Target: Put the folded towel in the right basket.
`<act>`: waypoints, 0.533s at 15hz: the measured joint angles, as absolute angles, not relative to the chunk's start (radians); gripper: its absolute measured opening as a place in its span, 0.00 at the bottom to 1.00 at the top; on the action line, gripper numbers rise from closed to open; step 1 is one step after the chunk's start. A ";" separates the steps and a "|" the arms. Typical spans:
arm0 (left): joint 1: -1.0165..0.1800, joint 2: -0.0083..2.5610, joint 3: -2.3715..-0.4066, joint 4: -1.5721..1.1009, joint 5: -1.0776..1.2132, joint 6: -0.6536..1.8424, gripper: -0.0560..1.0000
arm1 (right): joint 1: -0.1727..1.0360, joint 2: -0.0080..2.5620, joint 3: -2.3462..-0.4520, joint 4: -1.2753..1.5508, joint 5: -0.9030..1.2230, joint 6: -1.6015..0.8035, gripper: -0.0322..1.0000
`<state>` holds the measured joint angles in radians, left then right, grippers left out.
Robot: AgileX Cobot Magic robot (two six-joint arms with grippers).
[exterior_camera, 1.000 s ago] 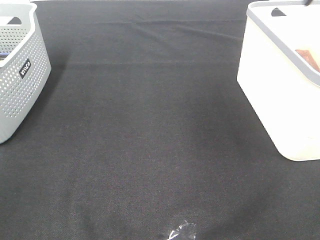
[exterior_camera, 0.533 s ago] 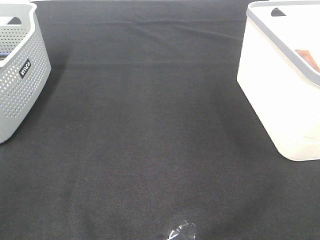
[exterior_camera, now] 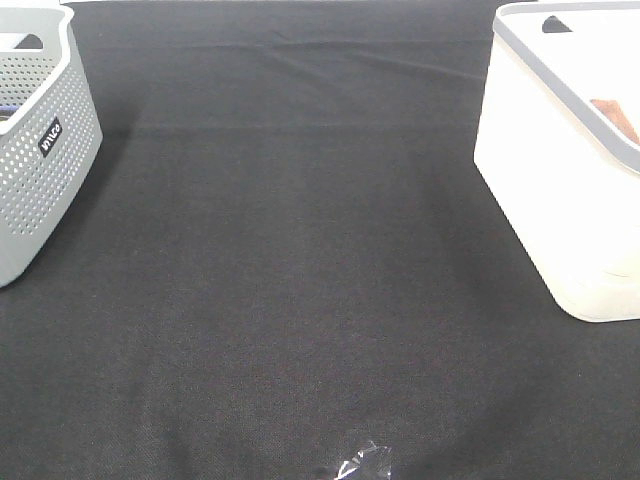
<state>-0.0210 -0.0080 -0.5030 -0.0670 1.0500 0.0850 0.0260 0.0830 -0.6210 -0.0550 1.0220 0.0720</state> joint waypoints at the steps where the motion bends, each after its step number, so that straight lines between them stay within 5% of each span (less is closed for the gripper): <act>1: -0.021 -0.008 -0.503 -0.067 1.050 0.085 0.98 | 0.026 0.039 -0.570 -0.055 1.024 0.072 0.97; 8: -0.021 -0.008 -0.503 -0.067 1.050 0.085 0.98 | 0.026 -0.003 -0.504 -0.056 1.069 0.052 0.97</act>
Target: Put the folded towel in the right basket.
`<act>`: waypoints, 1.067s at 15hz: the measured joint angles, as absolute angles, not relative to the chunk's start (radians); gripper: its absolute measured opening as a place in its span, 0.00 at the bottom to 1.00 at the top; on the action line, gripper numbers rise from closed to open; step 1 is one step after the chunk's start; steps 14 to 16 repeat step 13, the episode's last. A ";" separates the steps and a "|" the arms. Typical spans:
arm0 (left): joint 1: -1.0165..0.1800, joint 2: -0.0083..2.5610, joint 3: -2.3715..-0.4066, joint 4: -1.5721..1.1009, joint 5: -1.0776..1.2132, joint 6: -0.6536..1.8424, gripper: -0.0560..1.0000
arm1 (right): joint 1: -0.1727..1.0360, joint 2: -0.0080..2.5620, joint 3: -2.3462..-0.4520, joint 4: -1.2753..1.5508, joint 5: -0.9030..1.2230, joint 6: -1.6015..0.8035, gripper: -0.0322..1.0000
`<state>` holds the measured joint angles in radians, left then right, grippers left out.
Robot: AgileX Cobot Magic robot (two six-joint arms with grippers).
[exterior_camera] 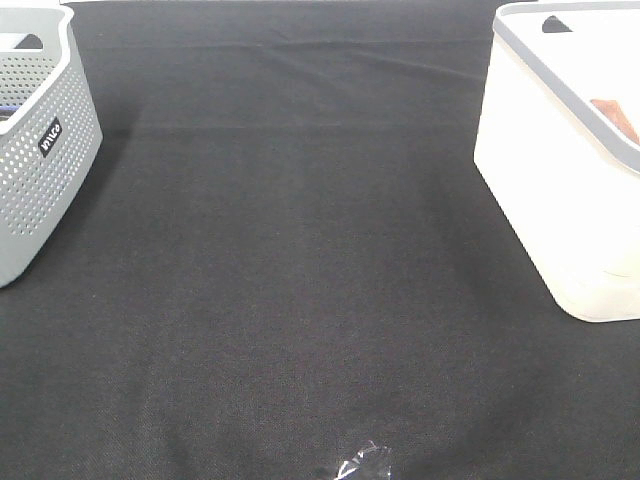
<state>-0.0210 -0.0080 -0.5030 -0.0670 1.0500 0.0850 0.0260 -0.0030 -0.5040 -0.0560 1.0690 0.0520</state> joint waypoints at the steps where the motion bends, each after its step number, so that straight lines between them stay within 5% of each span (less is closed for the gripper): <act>1: -0.021 -0.008 -0.503 -0.067 1.050 0.085 0.98 | 0.026 -0.003 -0.504 -0.056 1.069 0.052 0.97; 16: -0.021 -0.008 -0.503 -0.067 1.050 0.085 0.98 | 0.026 -0.003 -0.504 -0.056 1.069 0.052 0.97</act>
